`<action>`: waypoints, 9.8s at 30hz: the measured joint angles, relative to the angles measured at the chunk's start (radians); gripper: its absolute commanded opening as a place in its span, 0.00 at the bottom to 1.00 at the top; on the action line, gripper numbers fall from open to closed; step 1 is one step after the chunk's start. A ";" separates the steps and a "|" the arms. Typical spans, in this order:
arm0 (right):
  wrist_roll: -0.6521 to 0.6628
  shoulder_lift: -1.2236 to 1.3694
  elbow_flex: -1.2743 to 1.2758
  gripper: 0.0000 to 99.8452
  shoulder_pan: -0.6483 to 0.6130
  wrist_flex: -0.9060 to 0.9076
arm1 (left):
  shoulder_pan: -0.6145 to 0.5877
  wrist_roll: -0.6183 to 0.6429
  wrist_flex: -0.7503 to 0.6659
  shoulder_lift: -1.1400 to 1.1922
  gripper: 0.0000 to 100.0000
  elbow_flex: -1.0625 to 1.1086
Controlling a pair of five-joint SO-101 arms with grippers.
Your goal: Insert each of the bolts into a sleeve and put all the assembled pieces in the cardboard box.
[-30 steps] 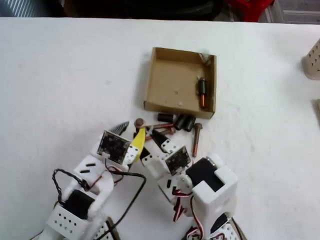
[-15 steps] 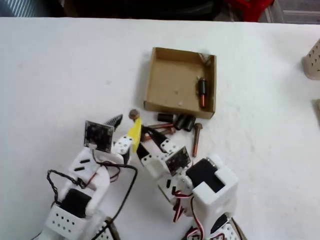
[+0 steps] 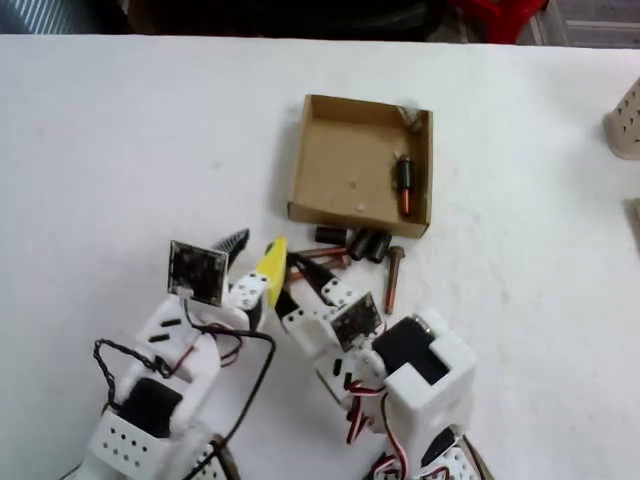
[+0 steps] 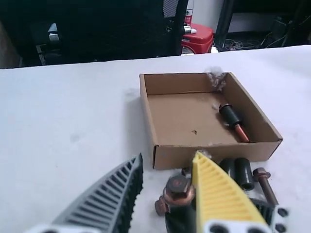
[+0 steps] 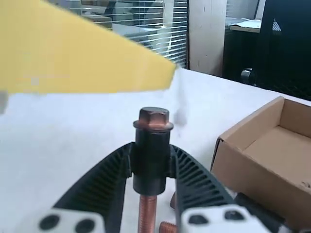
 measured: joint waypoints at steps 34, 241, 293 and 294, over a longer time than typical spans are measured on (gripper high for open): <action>0.000 -0.582 0.037 0.02 0.245 0.600 | -0.397 -0.137 0.209 0.000 0.03 0.124; -0.313 -0.279 -1.218 0.02 0.672 2.984 | -0.362 -0.133 0.330 -0.002 0.03 0.135; 0.328 -0.997 -0.488 0.02 1.346 2.737 | 0.245 -0.075 0.443 1.123 0.03 -0.792; 0.338 -0.997 -0.488 0.02 1.346 2.737 | 0.270 -0.068 0.427 1.155 0.03 -0.807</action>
